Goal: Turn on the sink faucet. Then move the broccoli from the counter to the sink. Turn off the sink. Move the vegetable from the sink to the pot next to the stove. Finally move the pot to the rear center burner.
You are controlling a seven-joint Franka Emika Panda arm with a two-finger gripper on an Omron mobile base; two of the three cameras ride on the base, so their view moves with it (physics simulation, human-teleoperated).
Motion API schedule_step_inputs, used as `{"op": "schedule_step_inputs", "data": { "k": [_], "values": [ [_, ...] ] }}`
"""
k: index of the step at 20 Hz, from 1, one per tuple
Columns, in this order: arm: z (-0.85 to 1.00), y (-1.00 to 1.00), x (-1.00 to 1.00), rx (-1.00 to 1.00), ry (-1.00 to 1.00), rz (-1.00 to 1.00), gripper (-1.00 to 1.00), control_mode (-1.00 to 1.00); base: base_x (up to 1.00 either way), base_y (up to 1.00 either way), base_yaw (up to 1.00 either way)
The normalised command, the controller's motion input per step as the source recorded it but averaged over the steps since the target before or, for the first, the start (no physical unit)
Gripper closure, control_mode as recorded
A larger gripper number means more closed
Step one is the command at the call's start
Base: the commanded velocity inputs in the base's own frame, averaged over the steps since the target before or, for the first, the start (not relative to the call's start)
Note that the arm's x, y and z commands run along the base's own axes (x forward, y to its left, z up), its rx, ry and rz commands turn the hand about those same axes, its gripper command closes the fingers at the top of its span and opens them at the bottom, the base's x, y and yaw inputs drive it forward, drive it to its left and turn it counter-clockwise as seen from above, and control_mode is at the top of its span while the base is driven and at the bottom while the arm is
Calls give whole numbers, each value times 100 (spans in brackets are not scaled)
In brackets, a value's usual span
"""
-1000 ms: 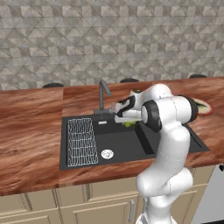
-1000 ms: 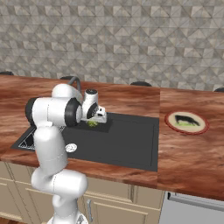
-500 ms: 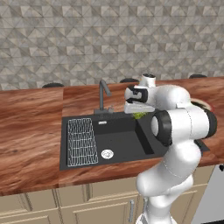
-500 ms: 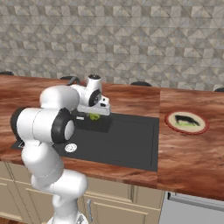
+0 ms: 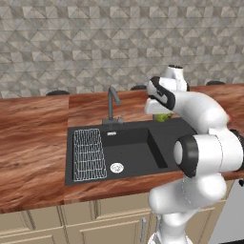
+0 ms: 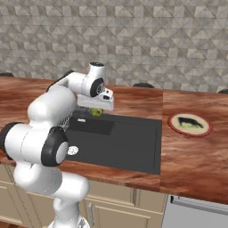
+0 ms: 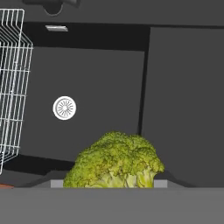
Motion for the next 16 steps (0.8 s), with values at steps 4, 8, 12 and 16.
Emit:
{"op": "schedule_step_inputs", "data": {
  "k": [4,8,12,16],
  "values": [
    [40,-12,-48,0,0,0,100,-100,0,0,0],
    [0,0,-4,0,0,0,100,-100,0,0,0],
    [0,0,0,0,0,0,100,-100,0,0,0],
    [0,-1,-8,0,-2,-8,100,100,-5,0,-10]
  ]
}}
